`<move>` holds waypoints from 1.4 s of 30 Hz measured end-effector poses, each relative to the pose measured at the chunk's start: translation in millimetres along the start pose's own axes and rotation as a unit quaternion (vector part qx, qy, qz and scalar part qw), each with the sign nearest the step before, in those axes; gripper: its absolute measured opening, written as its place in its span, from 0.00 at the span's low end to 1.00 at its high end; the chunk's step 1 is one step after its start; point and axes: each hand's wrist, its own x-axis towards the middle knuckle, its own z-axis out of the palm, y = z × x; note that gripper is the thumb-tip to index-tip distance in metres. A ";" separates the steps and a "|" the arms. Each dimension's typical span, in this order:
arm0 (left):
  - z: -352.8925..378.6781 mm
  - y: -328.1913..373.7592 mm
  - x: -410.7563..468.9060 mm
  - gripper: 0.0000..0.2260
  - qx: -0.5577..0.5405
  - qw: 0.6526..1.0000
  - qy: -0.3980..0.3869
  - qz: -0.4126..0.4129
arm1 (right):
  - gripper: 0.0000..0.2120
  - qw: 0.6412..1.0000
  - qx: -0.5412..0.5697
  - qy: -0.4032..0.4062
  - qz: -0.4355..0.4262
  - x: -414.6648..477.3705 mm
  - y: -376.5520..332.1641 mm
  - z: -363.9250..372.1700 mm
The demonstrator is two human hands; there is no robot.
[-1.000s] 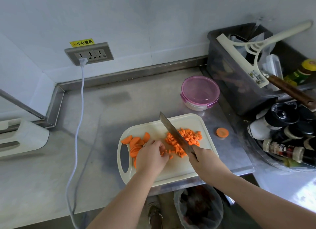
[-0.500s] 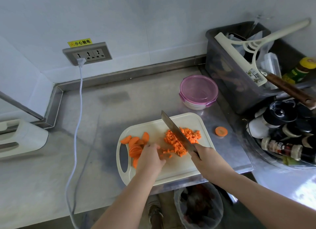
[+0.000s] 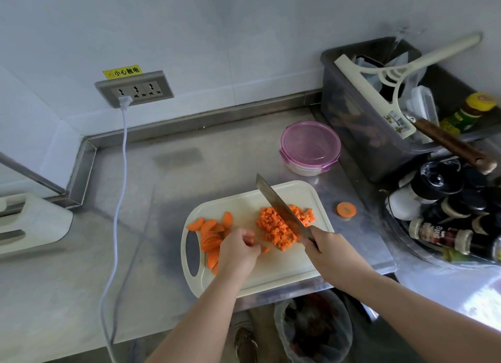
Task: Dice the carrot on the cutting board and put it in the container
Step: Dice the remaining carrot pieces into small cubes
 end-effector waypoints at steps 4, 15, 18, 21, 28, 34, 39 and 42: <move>10.5 7.3 3.4 0.13 -0.114 0.991 -0.056 -0.034 | 0.14 1.000 -0.002 0.008 -0.009 0.3 0.1 -2.8; -40.9 24.7 3.2 0.07 -0.297 0.940 0.162 -0.041 | 0.15 0.980 -0.165 0.069 -0.088 -1.9 6.9 -17.1; -60.3 44.1 4.3 0.11 -0.188 0.943 0.258 0.092 | 0.16 0.960 -0.236 0.093 -0.123 -7.2 6.5 -25.5; -63.0 64.0 1.9 0.18 -0.011 0.950 0.138 0.281 | 0.16 0.942 -0.280 0.107 -0.149 -8.1 7.5 -29.2; -18.6 79.4 4.3 0.17 0.287 0.907 -0.111 0.285 | 0.19 0.914 -0.326 0.140 -0.199 -5.5 12.2 -22.7; -20.8 71.6 13.8 0.18 0.207 0.939 -0.047 0.270 | 0.14 0.927 -0.314 0.098 -0.183 -5.6 10.9 -15.1; -55.7 57.2 15.4 0.16 0.003 0.967 0.086 0.242 | 0.14 0.982 -0.155 0.019 -0.106 -6.3 6.9 -5.0; -76.6 40.0 12.9 0.15 -0.057 0.968 0.149 0.195 | 0.07 0.997 -0.035 -0.009 -0.069 -0.8 -2.9 13.8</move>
